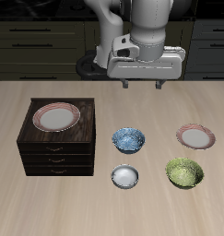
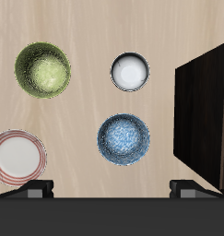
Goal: Stack the blue bowl on the green bowl
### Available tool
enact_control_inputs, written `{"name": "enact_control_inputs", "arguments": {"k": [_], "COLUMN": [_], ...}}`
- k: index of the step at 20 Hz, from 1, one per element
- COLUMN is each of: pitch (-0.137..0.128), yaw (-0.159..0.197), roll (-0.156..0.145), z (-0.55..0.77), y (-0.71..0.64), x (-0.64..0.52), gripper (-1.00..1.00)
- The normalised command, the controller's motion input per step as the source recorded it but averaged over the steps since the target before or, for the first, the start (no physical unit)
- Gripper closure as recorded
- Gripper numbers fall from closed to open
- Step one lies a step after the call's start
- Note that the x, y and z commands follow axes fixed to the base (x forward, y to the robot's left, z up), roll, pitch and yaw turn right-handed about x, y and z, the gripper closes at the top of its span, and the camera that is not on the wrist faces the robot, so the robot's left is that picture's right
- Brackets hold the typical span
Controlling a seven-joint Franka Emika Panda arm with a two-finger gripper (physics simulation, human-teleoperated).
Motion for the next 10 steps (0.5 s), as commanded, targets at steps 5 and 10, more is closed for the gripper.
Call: {"name": "enact_control_inputs", "arguments": {"k": [5,10], "pitch": [-0.006,0.017], "yaw": [-0.008,0.006], "roll": [0.027,0.040], "z": [-0.31,-0.39], "y": [0.21,0.22], "x": [0.01,-0.03], "gripper": [-1.00,-1.00]}}
